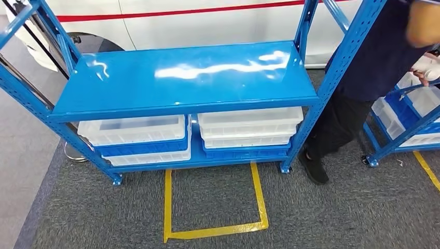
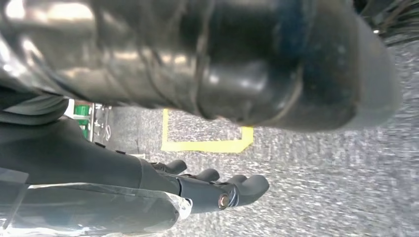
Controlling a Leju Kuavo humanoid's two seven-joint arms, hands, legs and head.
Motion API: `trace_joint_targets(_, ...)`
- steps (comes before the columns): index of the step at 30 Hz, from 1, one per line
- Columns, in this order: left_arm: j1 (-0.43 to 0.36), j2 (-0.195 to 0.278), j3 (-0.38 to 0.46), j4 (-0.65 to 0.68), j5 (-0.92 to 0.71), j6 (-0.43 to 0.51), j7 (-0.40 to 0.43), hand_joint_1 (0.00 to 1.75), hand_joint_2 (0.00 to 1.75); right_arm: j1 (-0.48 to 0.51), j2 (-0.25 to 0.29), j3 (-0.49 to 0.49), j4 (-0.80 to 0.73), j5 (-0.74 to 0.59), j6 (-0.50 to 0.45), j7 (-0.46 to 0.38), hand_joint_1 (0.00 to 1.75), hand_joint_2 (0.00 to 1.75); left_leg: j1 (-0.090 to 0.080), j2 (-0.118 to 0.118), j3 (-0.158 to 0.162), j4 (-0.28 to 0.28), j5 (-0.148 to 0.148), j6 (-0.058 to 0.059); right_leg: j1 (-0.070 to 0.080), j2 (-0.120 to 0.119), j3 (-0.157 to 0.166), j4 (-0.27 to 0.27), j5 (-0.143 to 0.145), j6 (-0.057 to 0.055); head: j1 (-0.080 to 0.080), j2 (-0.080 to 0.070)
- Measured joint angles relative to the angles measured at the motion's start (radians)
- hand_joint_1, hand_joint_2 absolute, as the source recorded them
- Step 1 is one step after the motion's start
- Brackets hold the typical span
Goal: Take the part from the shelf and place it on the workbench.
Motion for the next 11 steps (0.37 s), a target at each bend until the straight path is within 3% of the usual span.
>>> trace_joint_targets(1,0.001,0.000,0.001,0.000,0.000,0.000,0.000,0.00,0.00,0.000,0.000,0.000,0.000,0.000,0.000,0.000,0.00,0.00,0.001,0.000,-0.040,0.054,-0.006,-0.002,0.001,0.000,0.007,0.000,-0.006,-0.001,0.000,0.000)
trace_joint_targets(2,0.002,0.000,0.001,0.000,-0.001,0.000,0.000,0.00,0.00,0.000,0.000,0.000,0.000,0.000,0.000,0.001,0.00,0.00,0.001,0.000,-0.066,0.075,0.009,-0.001,0.001,0.000,0.016,0.000,-0.014,0.000,0.000,0.000)
trace_joint_targets(3,0.003,0.000,0.001,0.000,-0.001,0.000,0.000,0.00,0.00,0.000,0.000,0.000,0.000,0.000,-0.001,0.001,0.00,0.00,0.001,0.000,-0.072,0.057,0.045,0.001,0.001,0.001,0.027,0.000,-0.022,0.000,0.000,0.000)
trace_joint_targets(5,0.006,0.001,0.002,0.000,-0.004,0.000,0.000,0.00,0.00,0.001,0.001,0.000,0.000,0.000,-0.002,0.003,0.00,0.00,-0.002,0.001,-0.041,-0.062,0.144,0.015,0.002,0.001,0.050,-0.001,-0.038,0.003,0.000,0.000)
trace_joint_targets(6,0.006,0.001,0.002,0.000,-0.005,0.001,0.000,0.00,0.00,0.001,0.002,-0.001,0.001,-0.001,-0.003,0.005,0.00,0.00,-0.006,0.002,-0.023,-0.116,0.177,0.024,0.003,0.001,0.056,-0.001,-0.044,0.007,0.000,0.000)
trace_joint_targets(7,0.006,0.002,0.002,0.000,-0.007,0.002,0.000,0.00,0.00,0.001,0.003,-0.001,0.001,-0.001,-0.005,0.006,0.00,0.00,-0.010,0.003,-0.011,-0.153,0.193,0.033,0.003,0.001,0.058,-0.001,-0.048,0.011,0.000,0.000)
trace_joint_targets(11,0.005,0.002,0.004,-0.002,-0.016,0.012,0.001,0.00,0.00,-0.005,0.004,-0.001,0.002,-0.002,-0.008,0.011,0.00,0.00,-0.013,0.002,0.003,-0.195,0.179,0.053,0.003,-0.002,0.056,-0.010,-0.053,0.030,0.000,0.000)
